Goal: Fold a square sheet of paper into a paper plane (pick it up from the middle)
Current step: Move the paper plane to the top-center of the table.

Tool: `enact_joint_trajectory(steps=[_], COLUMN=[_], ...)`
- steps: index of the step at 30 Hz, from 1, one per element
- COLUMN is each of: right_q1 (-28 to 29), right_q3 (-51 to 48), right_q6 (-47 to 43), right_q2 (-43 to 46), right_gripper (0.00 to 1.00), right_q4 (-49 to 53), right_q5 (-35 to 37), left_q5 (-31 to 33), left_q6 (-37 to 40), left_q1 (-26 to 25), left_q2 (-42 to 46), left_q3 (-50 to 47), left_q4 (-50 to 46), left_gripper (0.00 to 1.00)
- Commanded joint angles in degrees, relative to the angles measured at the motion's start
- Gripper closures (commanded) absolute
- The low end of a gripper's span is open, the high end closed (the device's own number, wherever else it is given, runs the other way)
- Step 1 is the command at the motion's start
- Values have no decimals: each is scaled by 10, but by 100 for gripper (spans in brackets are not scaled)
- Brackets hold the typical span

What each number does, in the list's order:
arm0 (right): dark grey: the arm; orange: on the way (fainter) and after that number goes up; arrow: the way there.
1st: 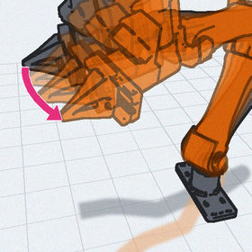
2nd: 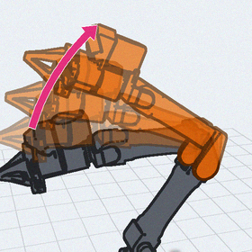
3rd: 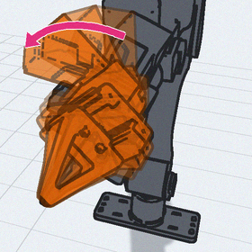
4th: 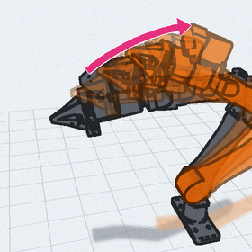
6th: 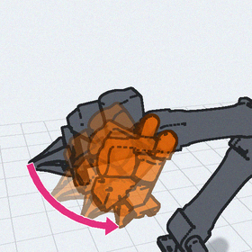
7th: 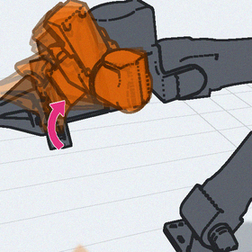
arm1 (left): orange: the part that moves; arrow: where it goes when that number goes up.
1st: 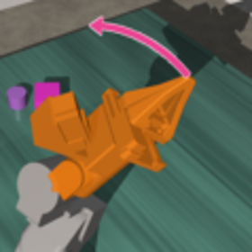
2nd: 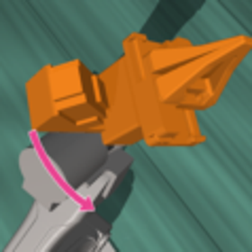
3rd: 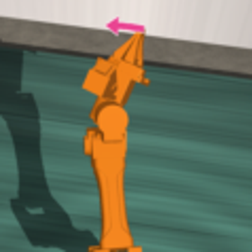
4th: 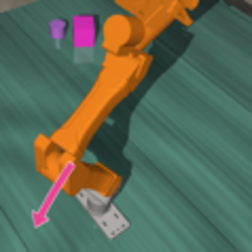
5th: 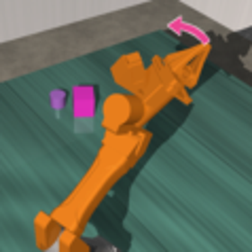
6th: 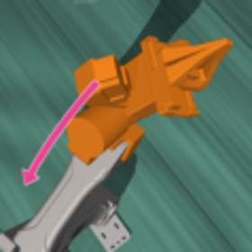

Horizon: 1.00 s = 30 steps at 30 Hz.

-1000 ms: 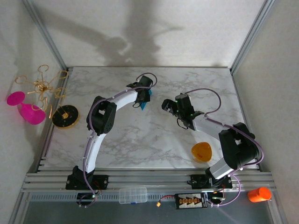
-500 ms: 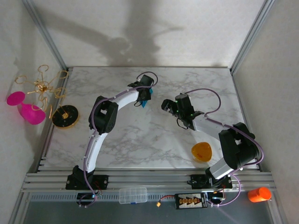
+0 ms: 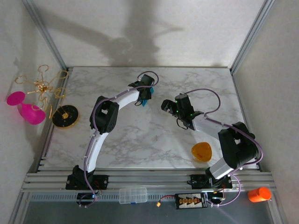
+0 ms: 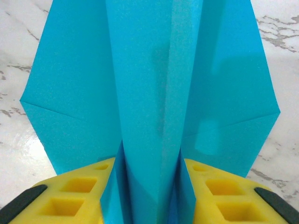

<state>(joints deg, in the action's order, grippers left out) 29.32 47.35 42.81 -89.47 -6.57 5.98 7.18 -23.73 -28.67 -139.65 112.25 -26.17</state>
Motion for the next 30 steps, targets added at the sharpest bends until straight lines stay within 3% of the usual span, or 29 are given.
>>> enact_joint_trajectory(steps=[1,13,24,30], right_q1=[-2,-2,-1,-2], right_q3=[8,9,5,6], right_q6=[5,7,9,9], right_q2=[-6,-3,-3,-2], right_gripper=[1,1,1,1], right_q4=[5,4,2,2], right_q5=[0,0,-4,-4], left_q5=[-8,-6,-10,-9], left_q6=[3,-19,-3,-8], left_q1=[3,3,1,0], left_q2=[-48,11,-37,-21], left_q3=[1,36,36,40], left_q4=[-58,-73,-83,-85], left_gripper=[65,61,60,61])
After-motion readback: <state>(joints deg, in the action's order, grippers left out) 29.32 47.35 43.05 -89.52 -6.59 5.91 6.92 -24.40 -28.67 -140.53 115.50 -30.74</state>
